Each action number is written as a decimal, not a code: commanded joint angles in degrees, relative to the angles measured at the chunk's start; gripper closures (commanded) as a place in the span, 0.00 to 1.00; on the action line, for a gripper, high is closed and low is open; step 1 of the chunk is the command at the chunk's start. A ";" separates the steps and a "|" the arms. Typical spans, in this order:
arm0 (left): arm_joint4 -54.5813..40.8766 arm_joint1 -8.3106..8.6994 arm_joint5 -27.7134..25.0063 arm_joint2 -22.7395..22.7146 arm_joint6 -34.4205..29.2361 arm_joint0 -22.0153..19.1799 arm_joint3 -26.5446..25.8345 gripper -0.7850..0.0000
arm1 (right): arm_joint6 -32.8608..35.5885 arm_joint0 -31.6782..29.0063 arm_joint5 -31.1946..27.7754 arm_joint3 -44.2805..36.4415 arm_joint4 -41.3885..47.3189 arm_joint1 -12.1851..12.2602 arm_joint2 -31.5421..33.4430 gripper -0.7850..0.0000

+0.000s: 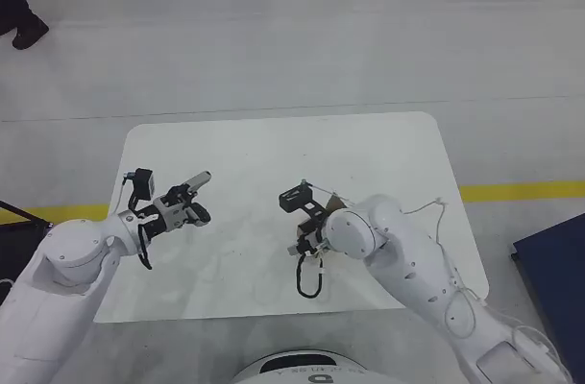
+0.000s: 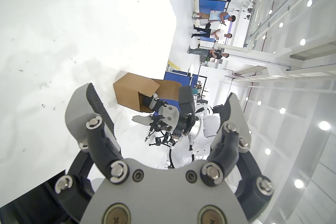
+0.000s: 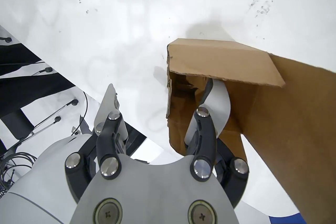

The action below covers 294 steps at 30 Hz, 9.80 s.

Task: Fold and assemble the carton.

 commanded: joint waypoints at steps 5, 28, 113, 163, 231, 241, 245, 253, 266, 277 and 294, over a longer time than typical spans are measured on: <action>0.14 -0.11 0.12 -0.95 0.23 1.35 -1.03 0.00 | -1.77 0.18 -1.45 1.01 0.60 -0.28 -1.37 0.31; 0.57 -0.71 0.93 -1.73 -0.40 1.37 -1.65 0.00 | -1.72 5.82 0.66 10.11 2.59 -2.12 -5.48 0.22; -6.84 -23.05 -27.27 50.29 -13.95 -46.23 53.61 0.00 | -58.90 -33.10 -40.39 12.73 52.66 2.88 25.42 0.00; -3.26 -14.92 -23.09 26.24 -10.42 -23.83 32.77 0.00 | -58.50 -18.66 -37.76 25.54 51.35 1.15 15.72 0.53; 11.82 -15.10 -25.03 21.05 -13.47 -23.52 29.54 0.00 | -53.80 -20.40 4.92 -0.91 3.35 2.01 9.17 1.00; 31.91 -12.93 -23.27 19.99 -16.67 -20.17 17.88 0.00 | -54.45 -24.63 5.08 -3.72 3.89 2.36 11.50 0.54; 34.72 -12.98 -23.72 21.26 -15.84 -20.14 16.98 0.00 | -58.69 -25.99 2.72 -4.80 9.42 2.08 12.61 0.45; 43.87 -13.74 -20.93 26.15 -12.34 -23.06 18.24 0.00 | -75.61 -28.84 -18.20 1.06 28.90 1.63 19.73 0.02; 50.26 -17.30 -19.25 37.65 -12.26 -33.83 27.10 0.05 | -81.65 -26.52 -36.19 15.32 35.48 1.04 19.68 0.15; 54.52 -19.38 -16.82 42.80 -14.69 -38.64 28.43 1.00 | -82.86 -26.95 -39.52 16.06 35.67 1.02 20.52 0.24; 62.22 -18.75 -7.00 40.87 -18.41 -36.21 19.95 1.00 | -88.36 -28.93 -43.47 13.78 28.16 1.04 21.28 0.25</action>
